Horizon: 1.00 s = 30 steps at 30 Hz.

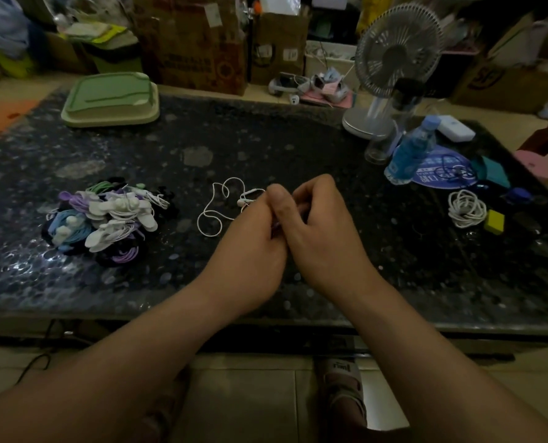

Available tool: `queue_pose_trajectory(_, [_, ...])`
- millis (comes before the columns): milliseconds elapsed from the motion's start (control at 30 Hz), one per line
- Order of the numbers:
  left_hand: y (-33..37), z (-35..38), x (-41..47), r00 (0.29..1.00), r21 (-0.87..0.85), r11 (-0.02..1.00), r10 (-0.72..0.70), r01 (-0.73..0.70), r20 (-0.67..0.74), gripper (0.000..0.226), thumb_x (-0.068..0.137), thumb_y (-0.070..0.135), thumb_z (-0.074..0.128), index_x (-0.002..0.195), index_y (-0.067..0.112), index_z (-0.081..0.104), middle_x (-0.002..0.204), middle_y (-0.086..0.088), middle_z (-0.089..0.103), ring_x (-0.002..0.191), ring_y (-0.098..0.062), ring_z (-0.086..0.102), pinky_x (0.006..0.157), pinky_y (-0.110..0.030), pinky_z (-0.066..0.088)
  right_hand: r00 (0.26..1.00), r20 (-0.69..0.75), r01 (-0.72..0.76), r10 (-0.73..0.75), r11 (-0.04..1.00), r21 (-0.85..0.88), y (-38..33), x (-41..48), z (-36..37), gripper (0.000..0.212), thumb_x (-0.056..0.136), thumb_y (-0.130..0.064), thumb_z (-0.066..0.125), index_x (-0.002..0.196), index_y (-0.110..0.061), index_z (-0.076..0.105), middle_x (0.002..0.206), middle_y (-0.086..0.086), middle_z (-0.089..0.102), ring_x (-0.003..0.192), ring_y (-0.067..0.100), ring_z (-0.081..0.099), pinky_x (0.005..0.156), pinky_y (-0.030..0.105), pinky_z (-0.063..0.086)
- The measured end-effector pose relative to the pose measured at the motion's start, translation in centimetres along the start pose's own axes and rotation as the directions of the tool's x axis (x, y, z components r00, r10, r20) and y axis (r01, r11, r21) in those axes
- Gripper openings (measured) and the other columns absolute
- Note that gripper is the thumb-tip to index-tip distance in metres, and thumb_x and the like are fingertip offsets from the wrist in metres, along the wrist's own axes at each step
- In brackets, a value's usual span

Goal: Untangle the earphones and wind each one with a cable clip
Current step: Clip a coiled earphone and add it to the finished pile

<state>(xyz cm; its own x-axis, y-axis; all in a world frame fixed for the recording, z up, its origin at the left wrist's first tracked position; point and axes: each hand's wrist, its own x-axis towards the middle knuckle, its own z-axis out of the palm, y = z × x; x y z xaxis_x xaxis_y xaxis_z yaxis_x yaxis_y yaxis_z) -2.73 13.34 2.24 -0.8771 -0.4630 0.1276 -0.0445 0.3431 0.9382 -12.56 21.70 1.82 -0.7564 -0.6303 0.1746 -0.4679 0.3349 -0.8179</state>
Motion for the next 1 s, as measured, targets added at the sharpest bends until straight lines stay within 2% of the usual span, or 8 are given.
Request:
queue_pose_trajectory(167, [-1.1,-1.8,1.1,0.999,0.029,0.999,-0.014,0.015,-0.044,0.006,0.104,0.008,0.056,0.100,0.011,0.060,0.081,-0.005,0.069,0.067,-0.010,0.061,0.057,-0.035,0.051,0.948,0.318,-0.096,0.031,0.977,0.190,0.3,0.1,-2.4,0.034,0.100,-0.060,0.052,0.124,-0.036,0.060,0.123,-0.010,0.064,0.107,-0.002,0.065,0.094,0.030,0.053])
queue_pose_trajectory(300, [-1.2,-2.3,1.4,0.994,-0.067,0.992,-0.108,0.106,-0.035,0.004,0.101,0.007,0.062,0.100,0.011,0.063,0.079,-0.003,0.072,0.067,-0.012,0.068,0.061,-0.034,0.057,0.884,0.467,-0.040,-0.035,0.988,0.150,1.0,0.3,-4.4,0.029,0.105,-0.028,0.059,0.133,-0.035,0.062,0.126,-0.013,0.070,0.119,0.003,0.064,0.105,0.041,0.051])
queue_pose_trajectory(467, [-2.0,-0.9,1.1,0.983,0.104,0.994,-0.021,0.040,-0.180,0.008,0.104,0.017,0.057,0.096,0.016,0.060,0.081,0.000,0.066,0.075,-0.018,0.066,0.063,-0.038,0.055,0.954,0.298,-0.115,0.037,0.962,0.249,0.7,0.5,-3.5,0.016,0.101,-0.019,0.066,0.117,-0.021,0.068,0.107,-0.005,0.075,0.098,0.004,0.072,0.086,0.024,0.059])
queue_pose_trajectory(600, [-1.9,1.2,0.5,0.982,0.146,0.989,0.008,0.021,-0.191,0.024,0.109,0.029,0.047,0.094,0.013,0.058,0.085,-0.001,0.058,0.075,-0.013,0.053,0.063,-0.023,0.041,0.987,0.134,-0.120,0.090,0.963,0.241,0.8,0.9,-2.7,0.013,0.097,-0.022,0.072,0.109,-0.021,0.068,0.099,-0.005,0.073,0.090,0.004,0.070,0.077,0.015,0.057])
queue_pose_trajectory(700, [-1.6,1.3,0.7,0.981,-0.096,0.985,-0.153,0.142,-0.118,0.035,0.108,0.038,0.042,0.101,0.015,0.067,0.098,-0.006,0.072,0.093,-0.023,0.068,0.085,-0.047,0.058,0.994,0.079,-0.091,0.078,0.980,0.175,1.1,1.1,-2.5,0.013,0.094,-0.023,0.076,0.105,-0.021,0.068,0.097,-0.005,0.072,0.089,0.005,0.069,0.078,0.019,0.057])
queue_pose_trajectory(767, [-1.0,0.7,0.9,0.962,-0.330,0.910,-0.273,0.252,-0.019,0.038,0.111,0.038,0.042,0.099,0.016,0.069,0.107,-0.007,0.076,0.102,-0.024,0.073,0.094,-0.048,0.061,0.996,0.083,-0.035,0.022,0.986,0.161,1.1,1.2,-2.9,0.013,0.094,-0.021,0.076,0.104,-0.019,0.070,0.096,-0.004,0.073,0.091,0.008,0.070,0.082,0.025,0.059])
queue_pose_trajectory(900, [-1.1,0.0,1.5,0.939,-0.545,0.768,-0.316,0.336,0.134,0.046,0.111,0.036,0.044,0.077,0.014,0.066,0.081,-0.004,0.069,0.077,-0.019,0.065,0.076,-0.039,0.056,0.970,0.235,0.005,-0.063,0.971,0.238,0.8,0.8,-3.9,0.012,0.096,-0.013,0.072,0.108,-0.013,0.072,0.097,-0.002,0.077,0.093,0.007,0.074,0.080,0.021,0.059])
queue_pose_trajectory(1000, [-1.3,-0.2,1.8,0.942,-0.596,0.733,-0.299,0.328,0.150,0.041,0.111,0.034,0.043,0.109,0.004,0.070,0.089,-0.011,0.060,0.071,-0.016,0.050,0.065,-0.032,0.043,0.967,0.253,-0.051,-0.021,0.960,0.274,0.7,0.8,-4.5,0.018,0.105,-0.014,0.059,0.115,-0.016,0.074,0.103,-0.004,0.078,0.097,0.006,0.073,0.081,0.020,0.058])
